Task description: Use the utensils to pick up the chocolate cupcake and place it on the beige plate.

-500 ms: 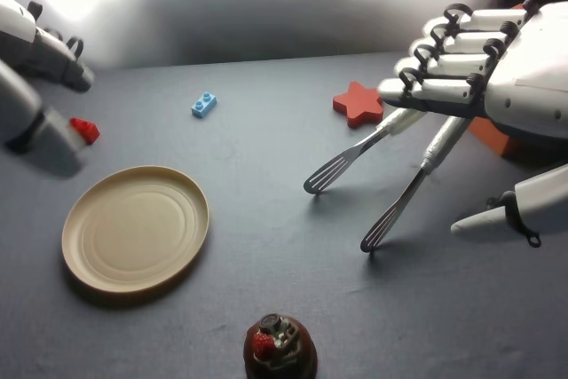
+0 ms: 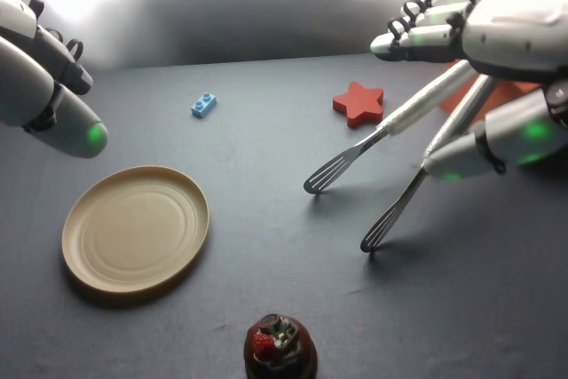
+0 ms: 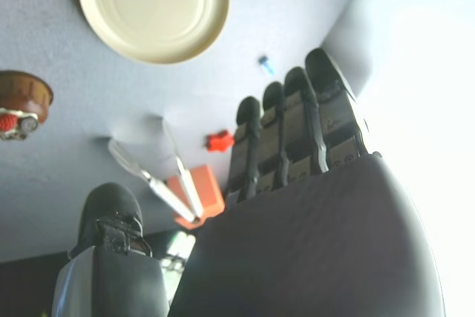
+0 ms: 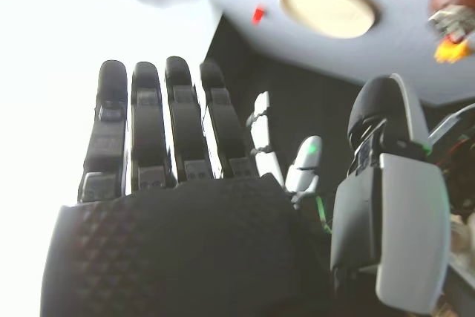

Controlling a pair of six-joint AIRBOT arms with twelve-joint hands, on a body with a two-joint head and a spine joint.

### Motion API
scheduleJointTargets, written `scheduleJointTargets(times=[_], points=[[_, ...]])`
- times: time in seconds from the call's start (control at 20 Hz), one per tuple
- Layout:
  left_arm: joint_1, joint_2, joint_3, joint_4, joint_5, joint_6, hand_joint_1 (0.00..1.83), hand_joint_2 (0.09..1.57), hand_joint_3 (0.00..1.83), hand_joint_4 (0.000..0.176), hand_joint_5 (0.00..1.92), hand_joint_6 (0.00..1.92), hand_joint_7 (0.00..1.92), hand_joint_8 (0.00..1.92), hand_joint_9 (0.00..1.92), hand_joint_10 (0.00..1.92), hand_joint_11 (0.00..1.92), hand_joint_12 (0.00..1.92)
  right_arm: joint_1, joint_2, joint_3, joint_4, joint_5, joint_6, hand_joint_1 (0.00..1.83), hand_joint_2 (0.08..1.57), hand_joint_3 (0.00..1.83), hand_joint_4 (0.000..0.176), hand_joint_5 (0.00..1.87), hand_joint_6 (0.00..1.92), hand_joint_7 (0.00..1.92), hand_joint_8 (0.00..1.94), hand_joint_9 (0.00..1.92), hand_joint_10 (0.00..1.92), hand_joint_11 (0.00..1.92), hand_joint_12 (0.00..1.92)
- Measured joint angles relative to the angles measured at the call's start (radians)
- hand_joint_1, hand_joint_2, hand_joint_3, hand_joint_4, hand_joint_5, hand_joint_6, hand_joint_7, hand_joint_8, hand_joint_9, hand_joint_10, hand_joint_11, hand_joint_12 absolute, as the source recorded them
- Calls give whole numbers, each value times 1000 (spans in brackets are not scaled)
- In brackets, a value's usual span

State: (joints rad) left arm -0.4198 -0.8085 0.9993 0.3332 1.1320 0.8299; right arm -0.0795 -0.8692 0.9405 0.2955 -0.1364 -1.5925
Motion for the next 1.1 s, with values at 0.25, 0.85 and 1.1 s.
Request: scheduleJointTargets(times=[0.25,0.85,1.1], points=[[0,0,-3,-2,2,0,136,1100,2,0,140,3,137,1,112,3,0,333,40,-102,100,-2,-132,11,321,895,0,0,61,3,85,2,88,2,0,422],[0,0,-21,-5,3,1,135,1093,0,0,93,0,106,2,91,3,0,241,58,-301,317,-278,-320,371,823,928,0,0,0,0,0,0,0,0,0,110],[0,0,-22,-11,5,0,133,1095,0,0,118,3,130,3,108,3,0,281,30,-361,378,-340,-374,444,947,952,5,0,0,0,0,0,0,0,21,11]])
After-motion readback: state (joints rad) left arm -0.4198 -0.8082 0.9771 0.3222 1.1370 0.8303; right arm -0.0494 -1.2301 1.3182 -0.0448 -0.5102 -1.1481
